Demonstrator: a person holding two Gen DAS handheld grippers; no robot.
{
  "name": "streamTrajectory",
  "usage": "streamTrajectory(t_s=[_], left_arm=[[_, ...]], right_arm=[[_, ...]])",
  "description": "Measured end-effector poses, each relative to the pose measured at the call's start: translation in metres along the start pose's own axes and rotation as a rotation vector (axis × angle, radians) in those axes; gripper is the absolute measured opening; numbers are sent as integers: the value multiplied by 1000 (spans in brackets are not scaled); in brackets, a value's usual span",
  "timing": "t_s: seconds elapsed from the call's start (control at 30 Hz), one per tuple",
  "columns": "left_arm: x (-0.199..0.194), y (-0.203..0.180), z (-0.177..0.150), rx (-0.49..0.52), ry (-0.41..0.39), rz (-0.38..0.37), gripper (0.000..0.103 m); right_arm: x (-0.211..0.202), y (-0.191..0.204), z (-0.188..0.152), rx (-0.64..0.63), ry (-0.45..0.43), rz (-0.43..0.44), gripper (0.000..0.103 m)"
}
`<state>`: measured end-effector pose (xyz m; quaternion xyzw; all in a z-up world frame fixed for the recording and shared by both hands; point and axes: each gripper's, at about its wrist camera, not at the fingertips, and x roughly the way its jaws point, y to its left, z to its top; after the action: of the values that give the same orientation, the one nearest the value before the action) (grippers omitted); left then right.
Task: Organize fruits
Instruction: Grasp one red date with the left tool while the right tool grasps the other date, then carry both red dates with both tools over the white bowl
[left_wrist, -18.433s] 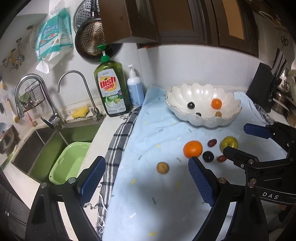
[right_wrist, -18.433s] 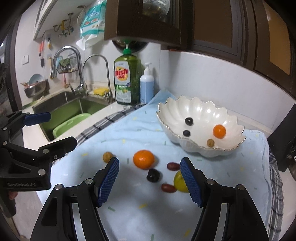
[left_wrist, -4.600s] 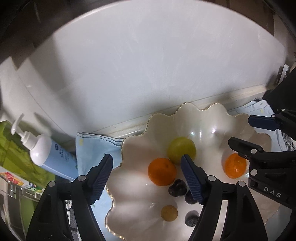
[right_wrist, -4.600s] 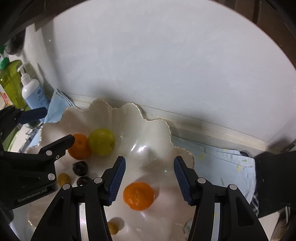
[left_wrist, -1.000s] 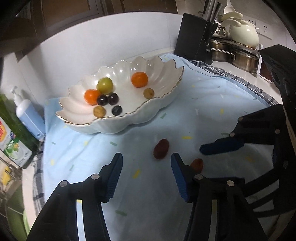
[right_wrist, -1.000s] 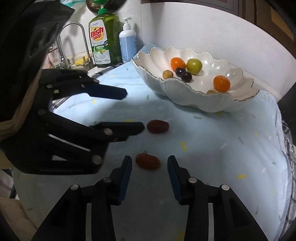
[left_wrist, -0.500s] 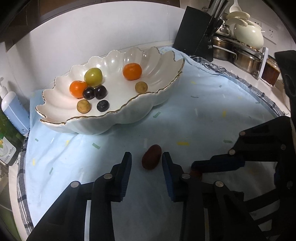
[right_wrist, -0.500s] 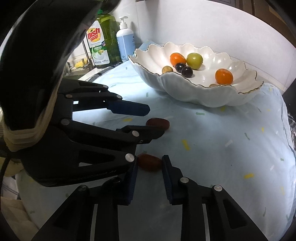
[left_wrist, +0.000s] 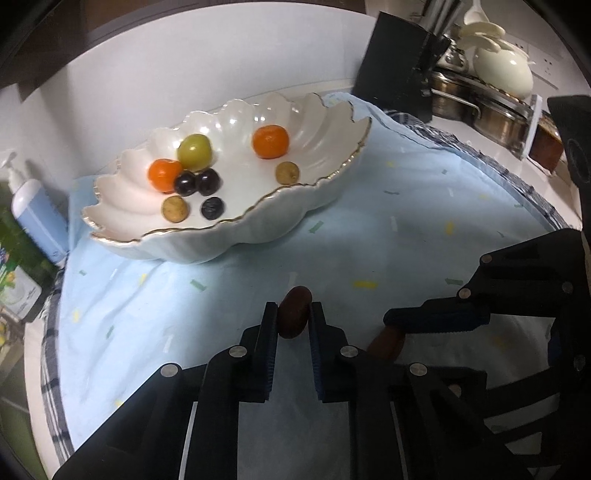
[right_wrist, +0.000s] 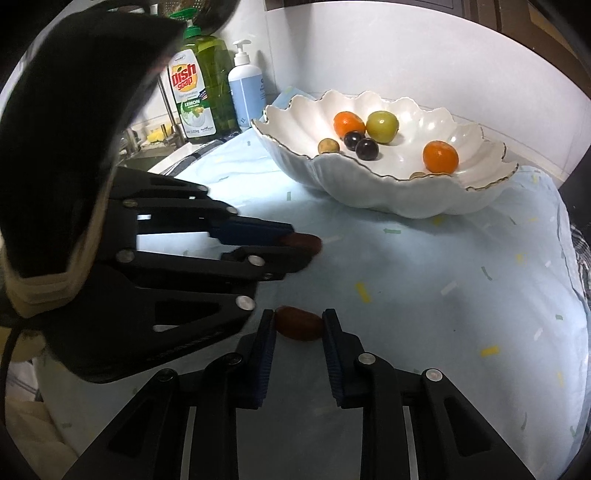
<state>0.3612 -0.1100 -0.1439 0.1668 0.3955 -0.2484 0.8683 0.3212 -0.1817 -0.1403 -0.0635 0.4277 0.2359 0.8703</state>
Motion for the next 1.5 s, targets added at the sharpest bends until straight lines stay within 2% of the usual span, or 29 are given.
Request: streamTrajectory(t_s=[0.27, 0.7, 1.07, 1.5], left_arm=[[-25, 5, -2, -102, -31, 58, 17], [-67, 3, 1, -182, -113, 117, 17], [-100, -2, 9, -200, -192, 162, 17], [-126, 0, 31, -224, -292, 196, 17]], right_arm=[[-9, -3, 4, 13, -20, -21, 27], [-44, -6, 13, 32, -108, -49, 27], [-78, -10, 28, 35, -214, -64, 27], [-110, -18, 55, 19, -341, -131, 27]])
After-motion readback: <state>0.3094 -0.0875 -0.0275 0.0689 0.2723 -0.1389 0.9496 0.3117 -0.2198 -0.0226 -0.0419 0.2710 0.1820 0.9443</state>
